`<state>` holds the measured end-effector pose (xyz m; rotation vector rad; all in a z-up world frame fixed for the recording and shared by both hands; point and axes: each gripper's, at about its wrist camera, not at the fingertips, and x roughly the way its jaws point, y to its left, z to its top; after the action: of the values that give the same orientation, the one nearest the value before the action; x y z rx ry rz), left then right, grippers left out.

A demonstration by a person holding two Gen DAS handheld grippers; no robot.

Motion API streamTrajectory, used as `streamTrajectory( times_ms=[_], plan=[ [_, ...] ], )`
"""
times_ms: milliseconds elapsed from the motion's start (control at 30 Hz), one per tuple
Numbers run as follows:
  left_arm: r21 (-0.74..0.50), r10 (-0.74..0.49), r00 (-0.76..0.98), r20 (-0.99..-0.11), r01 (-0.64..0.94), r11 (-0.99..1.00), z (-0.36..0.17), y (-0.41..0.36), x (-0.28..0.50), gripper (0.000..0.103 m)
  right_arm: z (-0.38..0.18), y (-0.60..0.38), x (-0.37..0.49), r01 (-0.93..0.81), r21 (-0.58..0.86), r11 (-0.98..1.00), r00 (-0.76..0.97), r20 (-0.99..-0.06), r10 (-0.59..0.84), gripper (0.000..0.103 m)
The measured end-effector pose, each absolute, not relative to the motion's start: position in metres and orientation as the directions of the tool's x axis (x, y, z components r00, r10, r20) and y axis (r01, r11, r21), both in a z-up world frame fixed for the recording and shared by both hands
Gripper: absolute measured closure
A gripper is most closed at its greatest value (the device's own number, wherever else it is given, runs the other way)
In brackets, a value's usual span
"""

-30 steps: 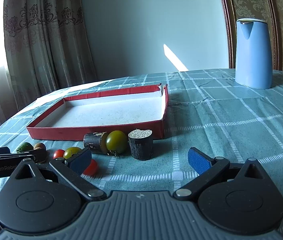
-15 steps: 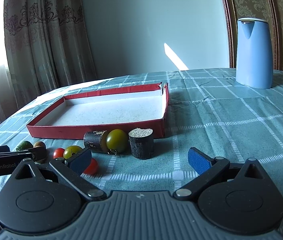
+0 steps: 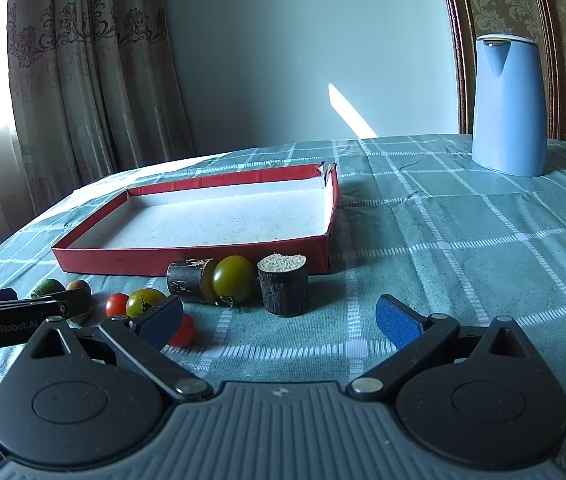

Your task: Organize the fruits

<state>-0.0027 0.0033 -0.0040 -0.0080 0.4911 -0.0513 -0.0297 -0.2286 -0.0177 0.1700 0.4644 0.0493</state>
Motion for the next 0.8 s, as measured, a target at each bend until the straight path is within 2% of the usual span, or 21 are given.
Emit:
streamTrajectory(
  times_ms=[567,733,800],
  plan=[
    [-0.079,-0.082,0.891,-0.447,0.052,0.995,-0.004,0.013,-0.007,0.0,-0.016,-0.233,-0.033,-0.058,0.225,0.973,0.895,-0.421,0.15,0.0],
    [-0.109,-0.097,0.895,-0.436,0.055,0.993,-0.004,0.016,-0.008,0.0,-0.014,-0.218,-0.035,-0.161,0.142,0.977,0.868,-0.45,0.209,0.0],
    [-0.114,-0.1,0.895,-0.434,0.055,0.992,-0.004,0.017,-0.009,0.0,-0.013,-0.211,-0.036,-0.201,0.118,0.972,0.863,-0.448,0.233,0.005]
  ],
)
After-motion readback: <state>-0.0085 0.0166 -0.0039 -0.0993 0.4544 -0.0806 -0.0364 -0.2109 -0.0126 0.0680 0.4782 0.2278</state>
